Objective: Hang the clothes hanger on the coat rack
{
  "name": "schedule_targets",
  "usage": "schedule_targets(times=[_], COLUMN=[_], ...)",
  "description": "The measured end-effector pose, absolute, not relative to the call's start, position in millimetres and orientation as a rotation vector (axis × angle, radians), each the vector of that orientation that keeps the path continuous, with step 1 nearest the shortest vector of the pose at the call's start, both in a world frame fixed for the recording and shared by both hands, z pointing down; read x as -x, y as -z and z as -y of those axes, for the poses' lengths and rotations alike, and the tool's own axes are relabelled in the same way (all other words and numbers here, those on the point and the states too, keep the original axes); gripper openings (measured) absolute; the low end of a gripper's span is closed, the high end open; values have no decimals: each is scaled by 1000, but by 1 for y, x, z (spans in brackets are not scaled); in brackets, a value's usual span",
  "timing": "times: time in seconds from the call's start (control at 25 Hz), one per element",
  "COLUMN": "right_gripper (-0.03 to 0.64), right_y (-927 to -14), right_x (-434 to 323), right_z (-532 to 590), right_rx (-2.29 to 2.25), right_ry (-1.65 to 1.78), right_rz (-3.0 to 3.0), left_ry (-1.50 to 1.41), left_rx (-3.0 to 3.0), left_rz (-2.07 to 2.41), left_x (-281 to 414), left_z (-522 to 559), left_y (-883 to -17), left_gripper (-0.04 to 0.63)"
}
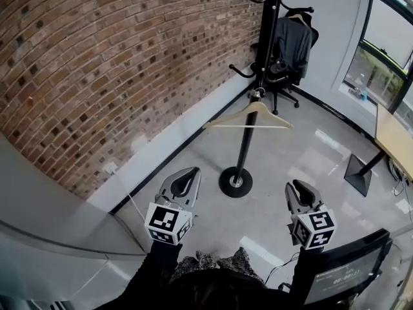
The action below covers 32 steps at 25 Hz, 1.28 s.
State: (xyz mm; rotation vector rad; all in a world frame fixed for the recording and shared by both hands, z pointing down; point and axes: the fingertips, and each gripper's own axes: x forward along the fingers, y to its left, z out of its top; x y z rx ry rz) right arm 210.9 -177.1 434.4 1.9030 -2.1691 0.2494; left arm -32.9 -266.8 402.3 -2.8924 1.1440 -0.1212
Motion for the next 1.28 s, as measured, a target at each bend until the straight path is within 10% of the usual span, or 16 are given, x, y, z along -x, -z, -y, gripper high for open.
schedule_targets(times=[1.28], right_gripper=[9], right_y=[-395], right_x=[-112], right_z=[-56], right_rx=[-1842], right_ry=[-100], right_rz=[2296], left_ry=[107], left_rx=[2909], left_rz=[-1112], left_x=[48], left_z=[-11], left_y=[-388], left_gripper=[6])
